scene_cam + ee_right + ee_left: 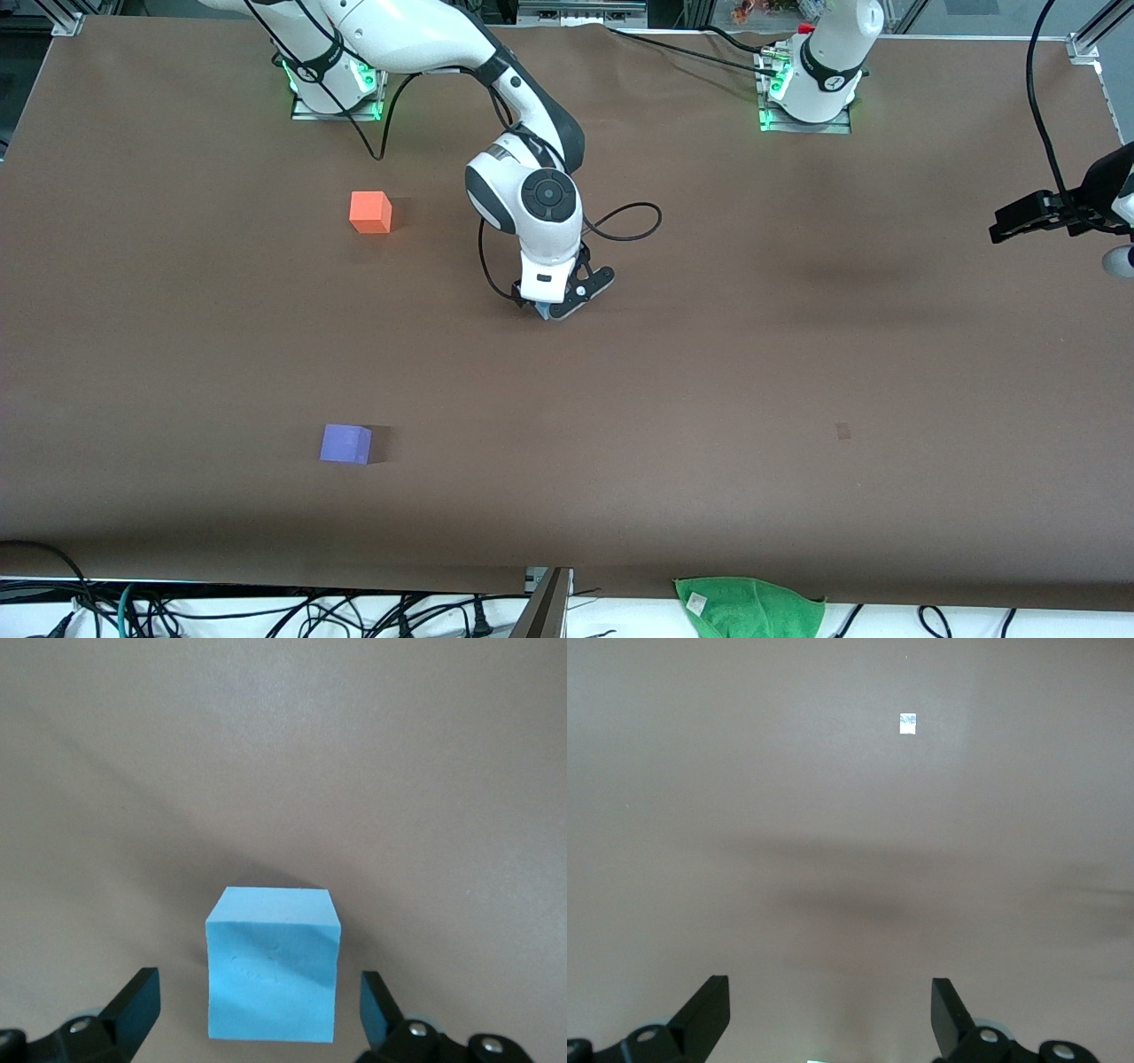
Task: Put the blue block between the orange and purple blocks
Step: 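Lift the light-blue cube off the table with the right gripper, then carry the light-blue cube with the right gripper toward the orange and purple cubes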
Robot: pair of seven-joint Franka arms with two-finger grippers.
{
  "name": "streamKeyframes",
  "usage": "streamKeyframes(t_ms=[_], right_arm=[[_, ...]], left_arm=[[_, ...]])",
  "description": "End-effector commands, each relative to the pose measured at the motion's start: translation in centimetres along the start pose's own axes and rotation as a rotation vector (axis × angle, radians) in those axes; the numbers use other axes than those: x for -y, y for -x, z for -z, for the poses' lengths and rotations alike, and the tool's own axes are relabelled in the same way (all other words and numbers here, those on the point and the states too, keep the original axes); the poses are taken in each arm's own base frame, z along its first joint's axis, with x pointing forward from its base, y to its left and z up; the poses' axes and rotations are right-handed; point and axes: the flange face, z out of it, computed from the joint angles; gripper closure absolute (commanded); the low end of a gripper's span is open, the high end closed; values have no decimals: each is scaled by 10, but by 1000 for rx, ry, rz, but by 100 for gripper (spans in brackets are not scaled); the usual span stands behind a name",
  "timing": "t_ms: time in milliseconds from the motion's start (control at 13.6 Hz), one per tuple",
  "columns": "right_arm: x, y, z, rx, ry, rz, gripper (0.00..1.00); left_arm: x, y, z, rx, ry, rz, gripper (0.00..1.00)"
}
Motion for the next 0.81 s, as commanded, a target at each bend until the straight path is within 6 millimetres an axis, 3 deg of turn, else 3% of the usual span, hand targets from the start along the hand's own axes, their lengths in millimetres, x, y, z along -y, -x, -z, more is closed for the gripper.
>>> streamKeyframes(t_ms=[0,734], right_arm=[[-1,11,2,9,6,26,0],[12,24,-27,-63,-6,36,0]], left_arm=[[-2,-2,5,-10,-2,-6,0],[-1,-1,4,-6,-2,-6,0]])
